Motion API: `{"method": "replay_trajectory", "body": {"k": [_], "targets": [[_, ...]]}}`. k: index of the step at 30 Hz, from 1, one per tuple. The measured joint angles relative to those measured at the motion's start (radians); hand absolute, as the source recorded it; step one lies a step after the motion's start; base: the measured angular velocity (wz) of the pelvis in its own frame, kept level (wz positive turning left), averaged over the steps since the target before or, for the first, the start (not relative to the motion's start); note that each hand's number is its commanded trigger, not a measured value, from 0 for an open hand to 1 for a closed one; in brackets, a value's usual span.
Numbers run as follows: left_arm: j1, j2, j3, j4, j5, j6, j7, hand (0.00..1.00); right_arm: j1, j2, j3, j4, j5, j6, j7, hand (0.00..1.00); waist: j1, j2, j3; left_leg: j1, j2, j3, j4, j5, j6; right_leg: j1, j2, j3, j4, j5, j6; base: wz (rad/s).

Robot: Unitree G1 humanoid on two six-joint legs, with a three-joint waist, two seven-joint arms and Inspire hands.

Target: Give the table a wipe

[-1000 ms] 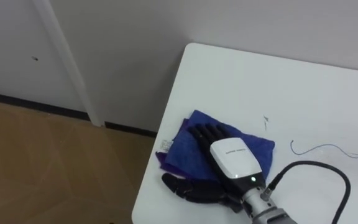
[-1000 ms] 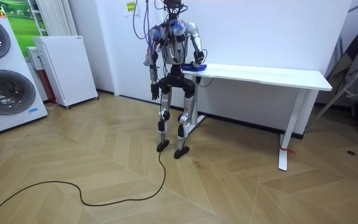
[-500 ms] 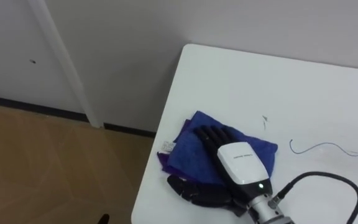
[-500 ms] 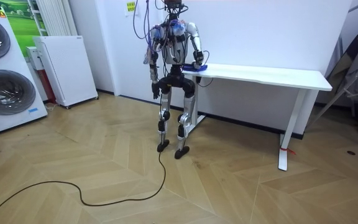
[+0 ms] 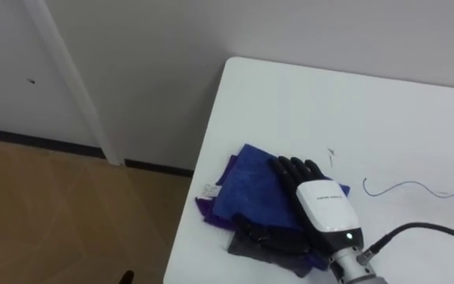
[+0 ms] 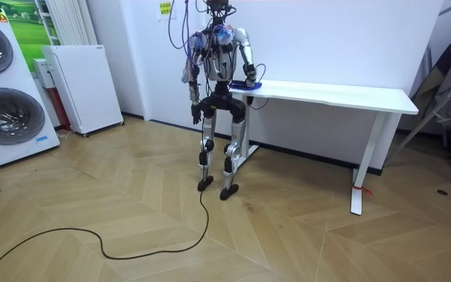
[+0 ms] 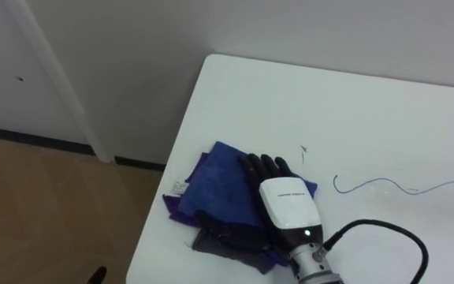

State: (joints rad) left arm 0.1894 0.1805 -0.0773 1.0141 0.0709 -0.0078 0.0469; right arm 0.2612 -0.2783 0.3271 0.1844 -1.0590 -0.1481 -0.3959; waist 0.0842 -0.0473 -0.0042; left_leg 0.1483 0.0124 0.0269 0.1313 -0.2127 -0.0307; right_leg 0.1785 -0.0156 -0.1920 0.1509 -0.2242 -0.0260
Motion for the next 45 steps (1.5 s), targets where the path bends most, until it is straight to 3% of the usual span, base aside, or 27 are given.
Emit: {"method": "replay_trajectory", "body": {"k": [4, 8, 10, 11, 12, 13, 14, 15, 17, 19, 23, 27, 32, 38, 45], "targets": [[0.002, 0.003, 0.0, 0.0, 0.002, 0.0, 0.011, 0.0, 0.007, 0.0, -0.002, 0.0, 0.0, -0.001, 0.0, 0.0, 0.002, -0.002, 0.0027, 0.006, 0.004, -0.005, -0.003, 0.0, 0.0, -0.005, 0.002, -0.003, 0.016, 0.0, 0.0, -0.02], [0.007, 0.007, 0.001, -0.004, 0.01, 0.0, 0.01, 0.0, 0.017, 0.006, -0.042, 0.0, -0.005, -0.003, 0.0, 0.0, -0.003, 0.001, 0.0048, 0.024, 0.013, -0.046, -0.004, 0.0, 0.0, -0.015, 0.006, -0.006, 0.071, -0.001, 0.002, 0.01], [0.011, 0.009, 0.003, -0.013, 0.011, -0.001, 0.011, 0.0, 0.019, 0.011, -0.076, 0.001, -0.004, -0.003, -0.001, 0.0, 0.0, 0.02, 0.0109, 0.034, 0.049, -0.132, -0.009, 0.004, 0.007, -0.078, 0.024, 0.013, 0.158, -0.022, 0.023, -0.29], [0.019, 0.022, 0.014, -0.013, 0.011, -0.001, 0.015, 0.0, 0.002, 0.019, -0.076, 0.001, -0.003, -0.003, -0.001, 0.0, 0.01, 0.019, 0.0097, 0.027, 0.065, -0.191, -0.005, 0.004, 0.005, -0.127, 0.054, 0.081, 0.052, -0.005, 0.015, -0.81], [0.028, 0.026, 0.029, 0.007, 0.022, 0.001, 0.015, 0.0, -0.019, 0.021, -0.064, 0.005, -0.003, -0.005, -0.01, 0.0, -0.001, 0.016, 0.005, 0.011, 0.077, -0.175, 0.007, -0.007, -0.013, -0.146, 0.055, 0.059, -0.011, 0.105, -0.029, -0.68], [0.039, 0.026, 0.028, 0.018, 0.03, 0.003, 0.012, 0.0, -0.013, 0.021, -0.064, 0.006, -0.002, -0.002, -0.018, 0.0, -0.022, 0.024, 0.0054, 0.007, 0.082, -0.143, 0.009, -0.012, -0.025, -0.141, 0.06, 0.051, -0.009, 0.114, -0.031, -0.06], [0.038, 0.023, 0.028, 0.028, 0.05, 0.004, 0.007, 0.0, 0.006, 0.017, -0.069, 0.017, -0.002, 0.012, -0.032, 0.0, -0.052, 0.03, 0.0053, 0.004, 0.083, -0.052, 0.011, -0.015, -0.03, -0.13, 0.059, 0.037, -0.001, 0.114, -0.031, 0.47], [0.035, 0.023, 0.027, 0.028, 0.051, 0.003, 0.003, 0.0, 0.016, 0.016, -0.076, 0.038, -0.001, 0.027, -0.031, 0.0, -0.064, 0.03, 0.0078, -0.006, 0.079, 0.003, -0.01, -0.006, -0.031, -0.117, 0.056, 0.057, -0.001, 0.114, -0.03, 0.49], [0.031, 0.032, 0.027, 0.024, 0.052, 0.004, 0.004, 0.0, 0.019, 0.019, -0.076, 0.064, -0.004, 0.043, -0.022, 0.0, -0.061, 0.024, 0.0058, -0.018, 0.077, 0.059, -0.005, 0.005, -0.003, -0.107, 0.054, 0.08, 0.001, 0.108, -0.021, 0.31], [0.036, 0.036, 0.028, 0.025, 0.062, 0.017, 0.004, 0.0, 0.019, 0.017, -0.076, 0.065, -0.02, 0.041, -0.007, 0.0, -0.044, 0.015, 0.0014, -0.016, 0.062, 0.057, 0.002, 0.006, -0.002, -0.106, 0.05, 0.078, -0.002, 0.103, -0.013, 0.02], [0.053, 0.035, 0.026, 0.027, 0.1, 0.048, -0.017, 0.0, 0.032, 0.017, -0.076, 0.064, -0.047, 0.054, 0.008, 0.0, -0.026, 0.01, 0.0012, -0.01, 0.051, 0.059, 0.005, 0.006, 0.002, -0.089, 0.043, 0.064, -0.003, 0.099, -0.007, 0.06], [0.059, 0.031, 0.026, 0.025, 0.121, 0.076, -0.041, 0.0, 0.033, 0.017, -0.076, 0.078, -0.057, 0.081, 0.023, 0.0, -0.021, 0.026, 0.0024, -0.012, 0.035, 0.066, 0.005, 0.006, 0.012, -0.088, 0.032, 0.083, 0.0, 0.078, -0.005, 0.0], [0.058, 0.031, 0.026, 0.002, 0.156, 0.082, -0.054, 0.0, 0.033, 0.017, -0.077, 0.086, -0.059, 0.086, 0.011, 0.0, -0.022, 0.03, 0.0033, -0.013, 0.032, 0.065, 0.006, 0.007, 0.014, -0.092, 0.031, 0.08, 0.004, 0.074, -0.004, 0.0], [0.057, 0.031, 0.026, -0.022, 0.188, 0.082, -0.058, 0.0, 0.048, 0.017, -0.075, 0.092, -0.068, 0.084, -0.025, 0.0, -0.025, 0.02, 0.0013, -0.016, 0.03, 0.077, 0.015, 0.007, 0.015, -0.088, 0.025, 0.068, 0.0, 0.074, -0.004, 0.0], [0.045, 0.031, 0.026, -0.033, 0.179, 0.082, -0.058, 0.0, 0.054, 0.017, -0.074, 0.092, -0.069, 0.086, -0.03, 0.0, -0.022, 0.005, 0.0044, -0.006, 0.026, 0.08, 0.013, 0.007, 0.015, -0.083, 0.02, 0.068, -0.003, 0.07, 0.001, 0.0]]}}
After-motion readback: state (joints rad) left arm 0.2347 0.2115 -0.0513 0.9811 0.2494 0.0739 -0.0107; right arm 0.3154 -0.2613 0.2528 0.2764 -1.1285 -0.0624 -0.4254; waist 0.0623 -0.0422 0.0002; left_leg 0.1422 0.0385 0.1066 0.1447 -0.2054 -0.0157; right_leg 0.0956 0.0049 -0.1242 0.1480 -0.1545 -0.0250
